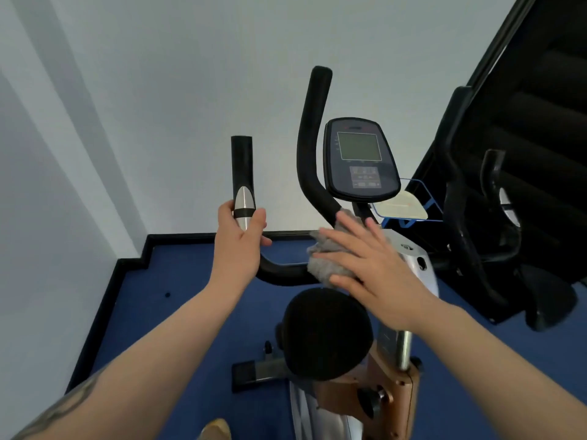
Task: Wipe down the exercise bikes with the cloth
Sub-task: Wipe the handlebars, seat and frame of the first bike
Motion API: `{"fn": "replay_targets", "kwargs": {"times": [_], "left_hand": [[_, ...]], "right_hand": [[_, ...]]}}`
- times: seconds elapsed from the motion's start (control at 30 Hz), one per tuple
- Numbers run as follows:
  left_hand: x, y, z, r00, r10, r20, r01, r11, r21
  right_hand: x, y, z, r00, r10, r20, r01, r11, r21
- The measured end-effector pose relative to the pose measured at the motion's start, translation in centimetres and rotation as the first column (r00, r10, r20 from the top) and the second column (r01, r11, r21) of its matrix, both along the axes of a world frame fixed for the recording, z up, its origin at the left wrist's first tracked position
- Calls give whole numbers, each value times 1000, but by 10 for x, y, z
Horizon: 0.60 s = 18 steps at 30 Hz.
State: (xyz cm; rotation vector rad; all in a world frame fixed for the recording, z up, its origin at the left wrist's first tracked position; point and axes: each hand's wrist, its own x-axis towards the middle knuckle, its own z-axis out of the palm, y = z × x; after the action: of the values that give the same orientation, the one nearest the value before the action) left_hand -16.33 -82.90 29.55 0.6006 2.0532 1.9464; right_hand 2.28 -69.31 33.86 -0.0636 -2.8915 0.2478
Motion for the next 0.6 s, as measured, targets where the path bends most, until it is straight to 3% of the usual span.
{"fn": "replay_targets", "kwargs": {"times": [0.1,0.2,0.27,0.37,0.5,0.6], "left_hand": [[-3,1,0,999,-17,-27,17,1000,1],[-8,-2,-1,996,-55,-65,53,998,-28],[-11,-3,-2,993,-85,-80,81,996,-47],[-14,-5,-4,990,-103,-92,99,994,-51],[-20,-8,-3,982,-170,-80,169,985,-22],[-26,-12,-4,969,-232,-86,229,972,-48]], "right_hand": [[-33,-10,16,965,63,256,-66,998,1],[-54,-16,27,899,60,434,5,989,-147],[-50,-14,29,885,50,464,29,986,-162],[-57,-20,30,857,12,515,21,998,-58],[-81,-34,26,852,74,518,114,940,-322],[-69,-23,25,849,52,525,83,970,-230]]}}
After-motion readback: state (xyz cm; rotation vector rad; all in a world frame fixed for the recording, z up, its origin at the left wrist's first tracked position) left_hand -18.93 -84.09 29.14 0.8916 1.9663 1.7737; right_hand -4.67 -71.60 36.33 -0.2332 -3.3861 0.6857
